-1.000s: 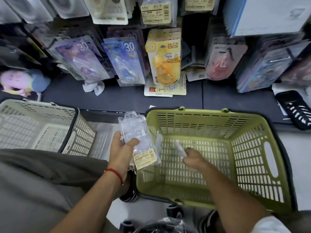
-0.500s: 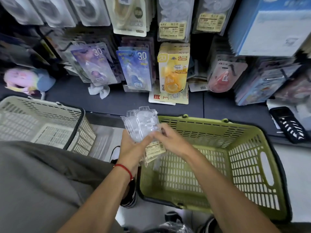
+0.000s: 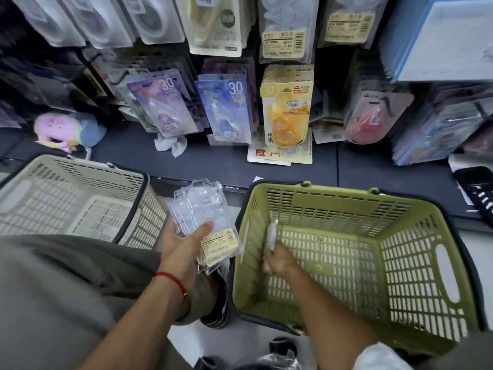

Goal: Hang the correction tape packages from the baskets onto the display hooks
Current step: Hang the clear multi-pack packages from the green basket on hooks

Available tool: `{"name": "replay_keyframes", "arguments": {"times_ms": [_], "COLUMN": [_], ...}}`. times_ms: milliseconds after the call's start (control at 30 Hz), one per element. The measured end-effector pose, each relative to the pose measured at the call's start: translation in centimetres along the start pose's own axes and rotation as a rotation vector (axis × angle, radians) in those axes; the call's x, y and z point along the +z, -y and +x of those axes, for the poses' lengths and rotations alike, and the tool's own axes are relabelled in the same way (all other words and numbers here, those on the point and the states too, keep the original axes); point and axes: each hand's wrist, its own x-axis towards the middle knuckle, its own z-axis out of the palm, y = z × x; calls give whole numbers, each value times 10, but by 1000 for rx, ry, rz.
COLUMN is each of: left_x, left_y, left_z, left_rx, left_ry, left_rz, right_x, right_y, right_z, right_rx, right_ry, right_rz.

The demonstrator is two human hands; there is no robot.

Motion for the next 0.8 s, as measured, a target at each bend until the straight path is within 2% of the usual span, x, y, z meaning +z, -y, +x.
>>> {"name": "replay_keyframes", "arguments": {"times_ms": [100,200,267,400,533,733,800], "left_x": [4,12,19,39,67,107,117], "left_y": [0,4,5,-1,-28,-119,-153], "left_z": [1,2,-1,-12,-29,-40,-40], "left_rx": [-15,-6,5,-56,-27,130,238], "left_ry": [16,35,91,284,490,644,691], "left_rz": [13,18,15,-77,-140,-172,-131], "right_x": [-27,-63,-83,-122,-170,-226,-238], "right_y": [-10,-18,-14,27,93,190,220], "right_z": [-3,-23,-40,-72,-119,-189,-203], "right_rx": [49,83,33,-168,-387,-731,-808], "right_ry": [-39,93,155,51,-100,-336,-431], "right_rz": [134,385,505,661,579,442,426]}}
